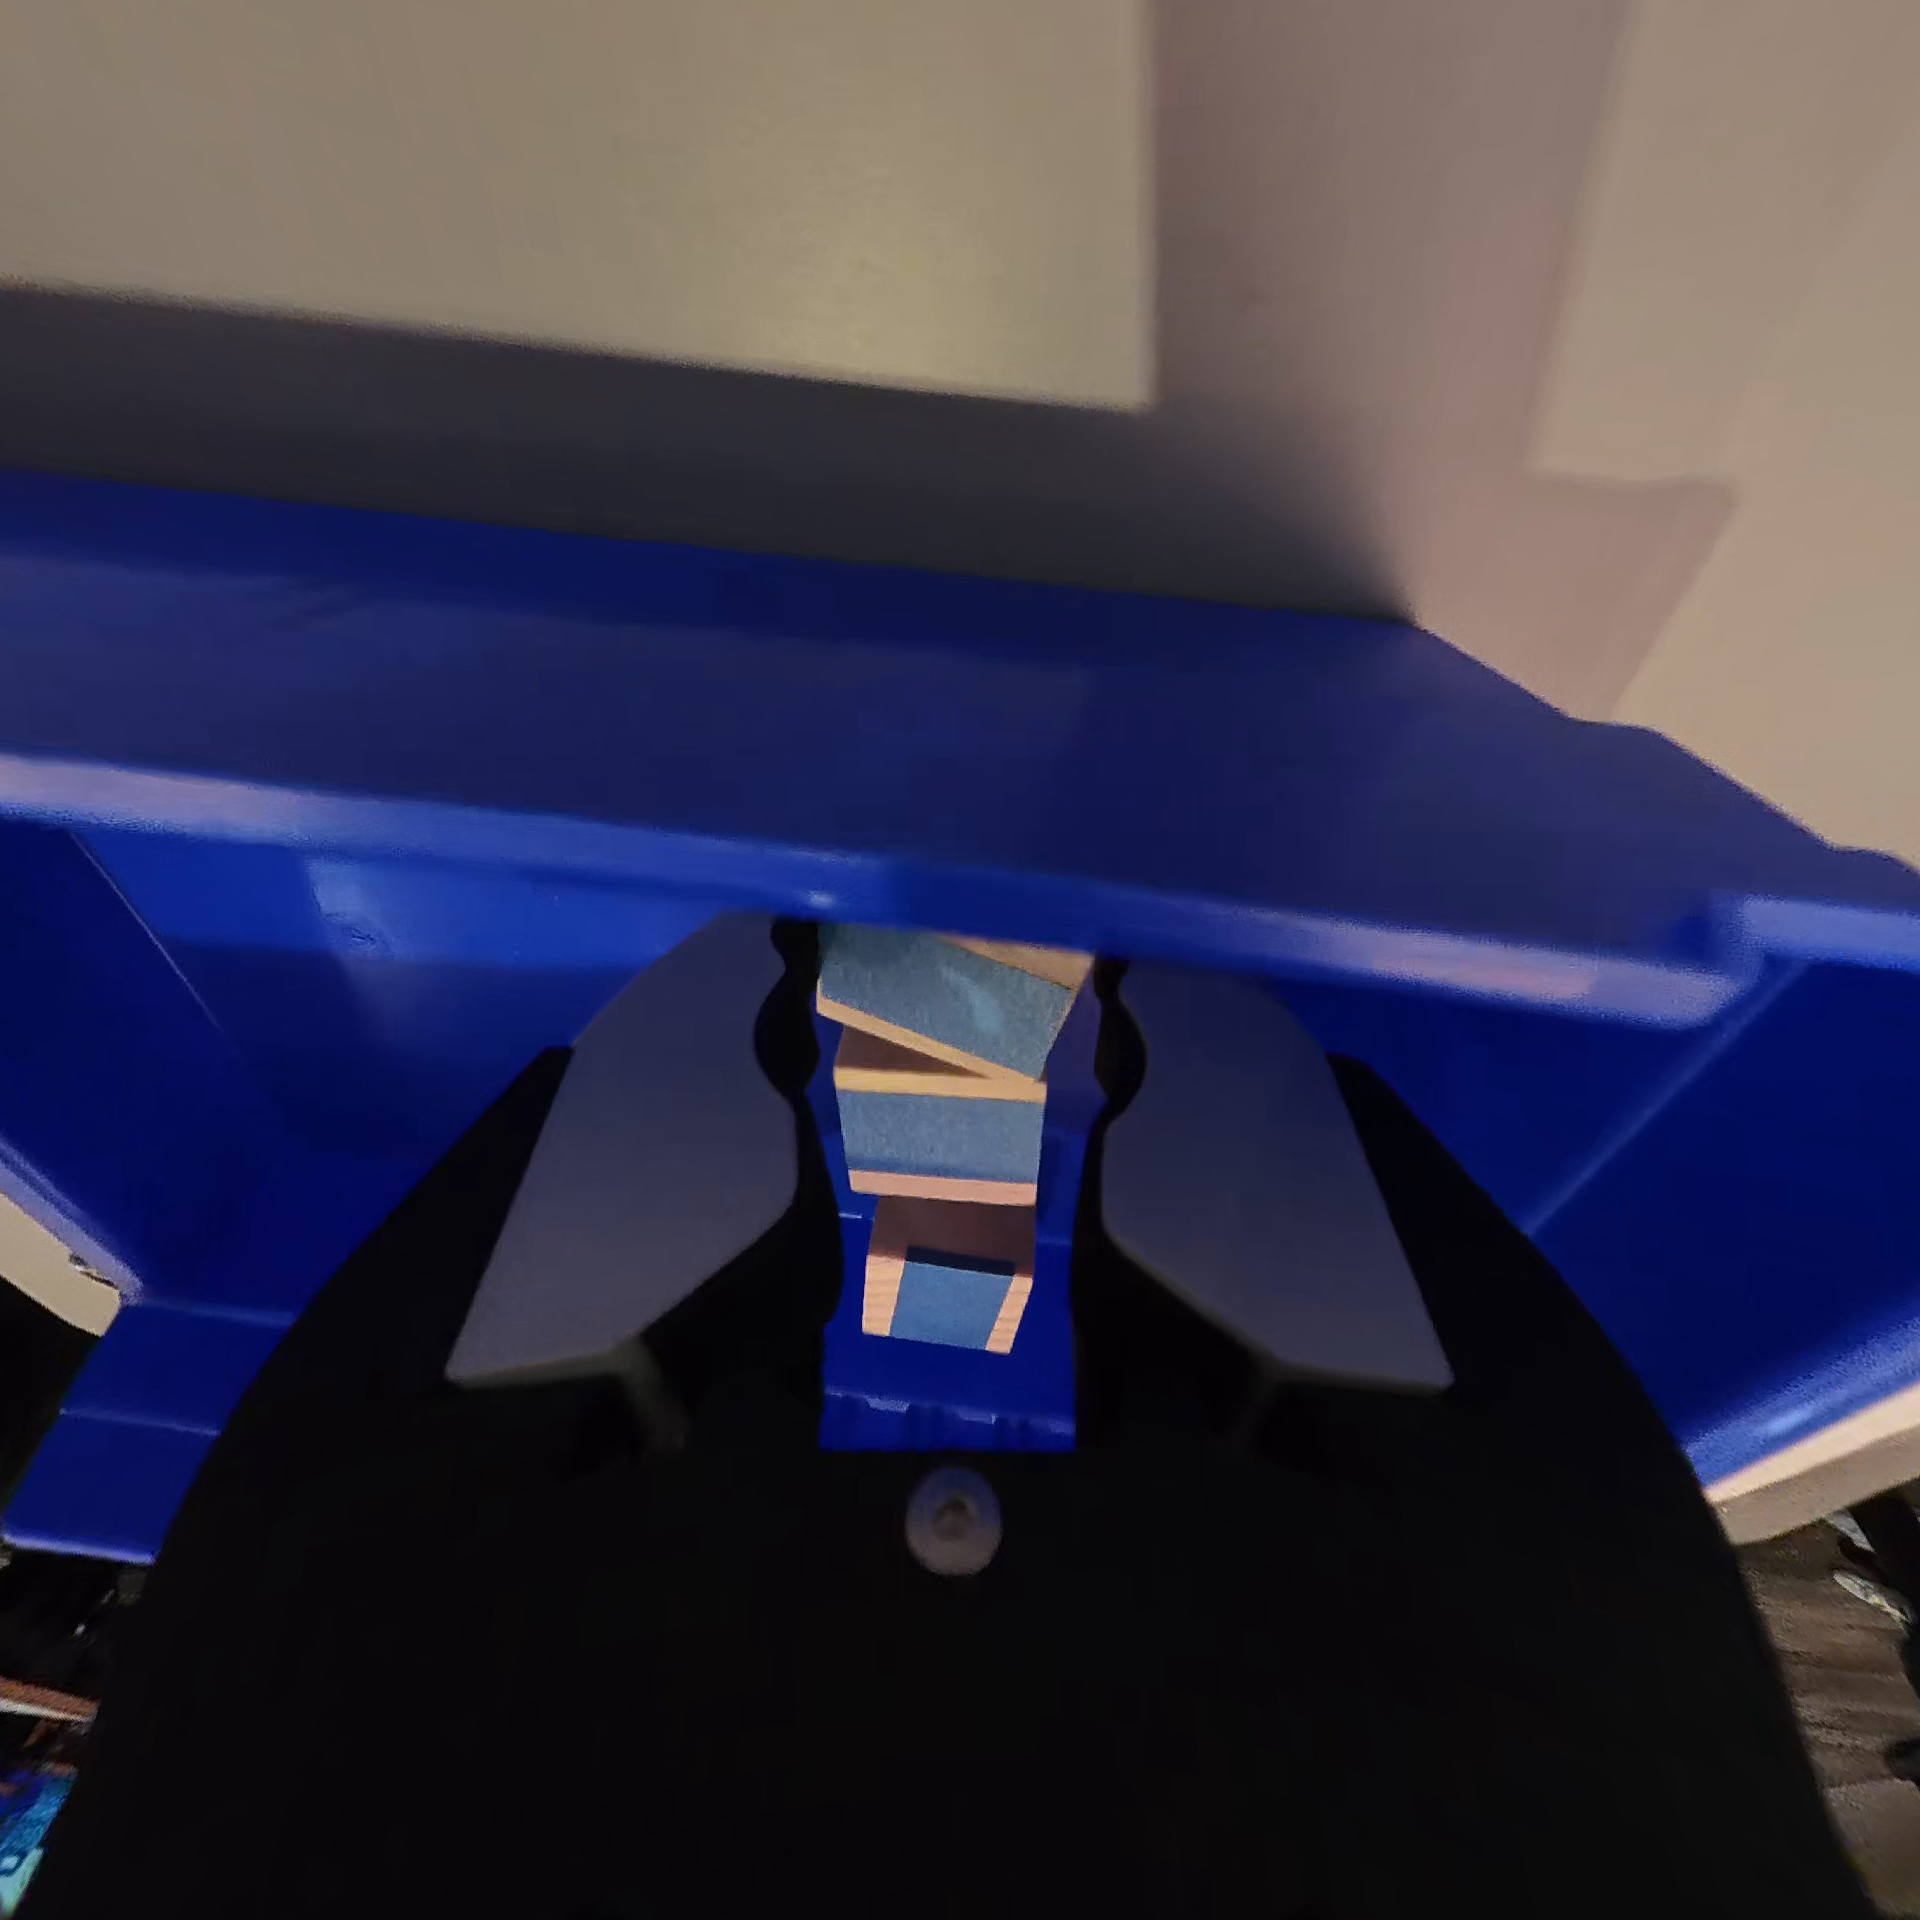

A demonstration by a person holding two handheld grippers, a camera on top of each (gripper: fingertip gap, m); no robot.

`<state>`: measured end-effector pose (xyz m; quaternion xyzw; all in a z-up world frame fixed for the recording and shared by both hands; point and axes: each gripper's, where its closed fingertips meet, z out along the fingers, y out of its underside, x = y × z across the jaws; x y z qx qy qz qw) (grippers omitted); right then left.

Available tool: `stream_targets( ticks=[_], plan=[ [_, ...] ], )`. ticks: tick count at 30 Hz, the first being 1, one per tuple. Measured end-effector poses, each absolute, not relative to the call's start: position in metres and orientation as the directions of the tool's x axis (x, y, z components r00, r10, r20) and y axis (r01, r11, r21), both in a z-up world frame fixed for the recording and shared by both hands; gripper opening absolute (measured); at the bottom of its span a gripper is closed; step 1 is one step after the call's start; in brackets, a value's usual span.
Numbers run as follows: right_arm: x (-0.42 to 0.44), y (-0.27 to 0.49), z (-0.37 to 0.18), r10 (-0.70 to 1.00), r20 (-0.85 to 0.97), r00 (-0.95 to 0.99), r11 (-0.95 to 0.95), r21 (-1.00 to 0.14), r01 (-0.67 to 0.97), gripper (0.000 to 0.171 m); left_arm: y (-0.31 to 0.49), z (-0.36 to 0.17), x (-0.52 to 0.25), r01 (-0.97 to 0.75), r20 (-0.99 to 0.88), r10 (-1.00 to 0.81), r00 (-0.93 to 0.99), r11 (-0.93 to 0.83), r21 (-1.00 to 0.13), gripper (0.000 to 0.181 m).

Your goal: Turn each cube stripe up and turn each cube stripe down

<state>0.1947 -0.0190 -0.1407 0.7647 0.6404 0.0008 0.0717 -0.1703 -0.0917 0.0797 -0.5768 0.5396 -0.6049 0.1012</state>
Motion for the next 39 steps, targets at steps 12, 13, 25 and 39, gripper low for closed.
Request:
stream_targets(
  ticks=[12,13,25,39],
  plan=[
    [0.196,-0.017,-0.114,0.979,0.058,0.197,-0.201,0.074,0.977,0.048,-0.092,0.090,-0.177,-0.476,0.579,-0.743,-0.336,-0.397,-0.785,0.046],
    [0.199,-0.020,-0.105,0.974,0.090,0.209,-0.216,0.075,0.973,0.048,-0.092,0.097,-0.182,-0.455,0.559,-0.756,-0.340,-0.388,-0.802,0.046],
    [0.107,-0.060,0.104,0.502,0.627,0.595,0.106,-0.728,0.678,0.063,-0.023,0.174,-0.311,-0.035,-0.115,-0.955,0.273,0.110,-0.993,0.040],
    [-0.005,-0.094,0.181,0.565,0.416,0.713,0.381,-0.897,0.222,0.060,0.092,-0.018,-0.354,-0.751,-0.331,-0.893,0.305,-0.011,-0.660,0.035]
  ],
)
